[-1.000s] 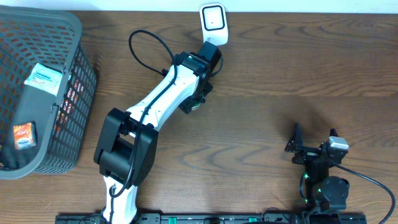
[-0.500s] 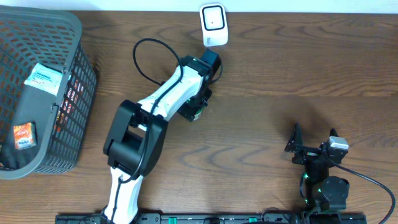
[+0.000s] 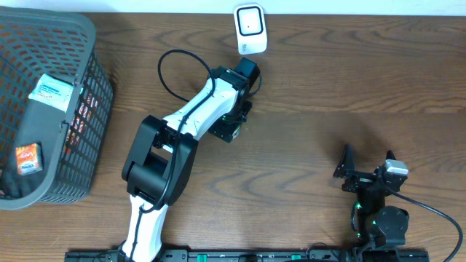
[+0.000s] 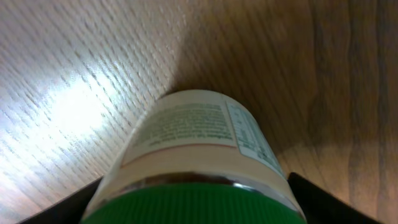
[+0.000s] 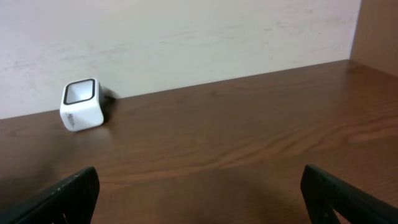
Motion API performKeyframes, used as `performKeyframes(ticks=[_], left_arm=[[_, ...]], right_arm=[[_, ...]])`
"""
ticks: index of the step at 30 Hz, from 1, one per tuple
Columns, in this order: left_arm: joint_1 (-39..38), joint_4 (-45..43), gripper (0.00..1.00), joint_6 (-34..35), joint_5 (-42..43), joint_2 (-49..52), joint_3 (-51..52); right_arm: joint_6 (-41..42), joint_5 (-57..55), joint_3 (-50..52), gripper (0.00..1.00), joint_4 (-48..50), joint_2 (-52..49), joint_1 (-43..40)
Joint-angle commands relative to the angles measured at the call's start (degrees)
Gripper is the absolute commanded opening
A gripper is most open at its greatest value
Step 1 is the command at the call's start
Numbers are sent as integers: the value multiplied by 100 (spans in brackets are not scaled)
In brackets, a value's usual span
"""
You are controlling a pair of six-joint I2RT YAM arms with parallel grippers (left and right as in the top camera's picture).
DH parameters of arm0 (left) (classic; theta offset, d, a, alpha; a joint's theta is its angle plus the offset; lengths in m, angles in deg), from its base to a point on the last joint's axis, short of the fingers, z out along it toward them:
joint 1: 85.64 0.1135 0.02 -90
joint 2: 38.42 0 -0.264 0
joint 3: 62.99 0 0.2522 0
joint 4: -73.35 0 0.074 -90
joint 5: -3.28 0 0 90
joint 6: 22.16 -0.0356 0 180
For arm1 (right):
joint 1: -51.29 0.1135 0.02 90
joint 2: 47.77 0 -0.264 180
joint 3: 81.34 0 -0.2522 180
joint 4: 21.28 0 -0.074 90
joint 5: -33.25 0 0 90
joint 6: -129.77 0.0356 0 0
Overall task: Scan the item barcode
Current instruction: 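Carry the jar with the left gripper to the white scanner, then lower the jar onto the table center and release it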
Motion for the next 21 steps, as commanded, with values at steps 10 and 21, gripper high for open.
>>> performKeyframes(ticks=[10, 21], left_arm=[[7, 638, 98, -649, -588, -1220, -74], [538, 402, 98, -3495, -2280, -4015, -363]], right_arm=[[-61, -76, 7, 99, -20, 26, -31], [-61, -76, 7, 99, -20, 26, -31]])
